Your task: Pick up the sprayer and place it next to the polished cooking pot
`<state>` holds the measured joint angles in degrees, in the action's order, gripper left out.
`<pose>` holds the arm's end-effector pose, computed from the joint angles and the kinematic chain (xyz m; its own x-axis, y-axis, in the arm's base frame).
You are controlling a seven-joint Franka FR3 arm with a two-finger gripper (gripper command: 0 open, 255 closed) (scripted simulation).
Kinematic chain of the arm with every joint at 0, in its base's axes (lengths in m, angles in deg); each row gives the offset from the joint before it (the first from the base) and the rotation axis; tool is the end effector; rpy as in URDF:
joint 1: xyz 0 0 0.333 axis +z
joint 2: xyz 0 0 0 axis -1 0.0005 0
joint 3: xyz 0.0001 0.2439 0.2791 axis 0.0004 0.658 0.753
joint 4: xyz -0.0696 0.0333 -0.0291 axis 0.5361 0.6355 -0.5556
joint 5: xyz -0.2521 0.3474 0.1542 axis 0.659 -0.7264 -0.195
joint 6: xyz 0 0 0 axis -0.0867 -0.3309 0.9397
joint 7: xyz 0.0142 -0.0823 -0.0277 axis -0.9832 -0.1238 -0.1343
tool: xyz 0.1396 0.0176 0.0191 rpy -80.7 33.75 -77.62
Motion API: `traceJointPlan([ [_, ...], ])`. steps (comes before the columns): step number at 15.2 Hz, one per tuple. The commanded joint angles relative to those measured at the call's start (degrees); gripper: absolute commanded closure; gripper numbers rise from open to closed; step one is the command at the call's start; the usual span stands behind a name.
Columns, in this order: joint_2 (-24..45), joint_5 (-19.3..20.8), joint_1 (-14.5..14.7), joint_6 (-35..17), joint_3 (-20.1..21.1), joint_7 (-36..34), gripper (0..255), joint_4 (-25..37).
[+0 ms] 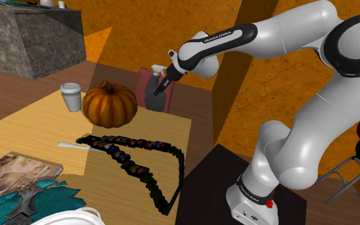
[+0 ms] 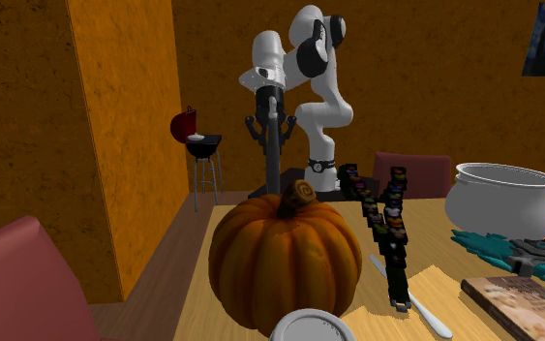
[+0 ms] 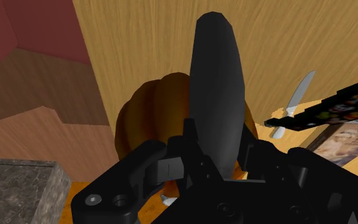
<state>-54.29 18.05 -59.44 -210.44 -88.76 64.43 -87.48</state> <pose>0.5535 -0.0134 0.4115 0.7357 0.4394 0.5154 0.5139 -0.8578 -0.0022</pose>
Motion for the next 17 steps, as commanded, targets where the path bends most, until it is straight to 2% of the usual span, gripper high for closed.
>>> traceJointPlan([
  [1,-1.0,1.8,-0.8,1.3,0.9,-1.9,255,0.6],
  [8,-3.6,5.9,-2.7,6.4,2.8,-6.0,255,3.5],
  [17,-5.9,9.2,-4.2,13.0,4.5,-9.8,255,8.3],
])
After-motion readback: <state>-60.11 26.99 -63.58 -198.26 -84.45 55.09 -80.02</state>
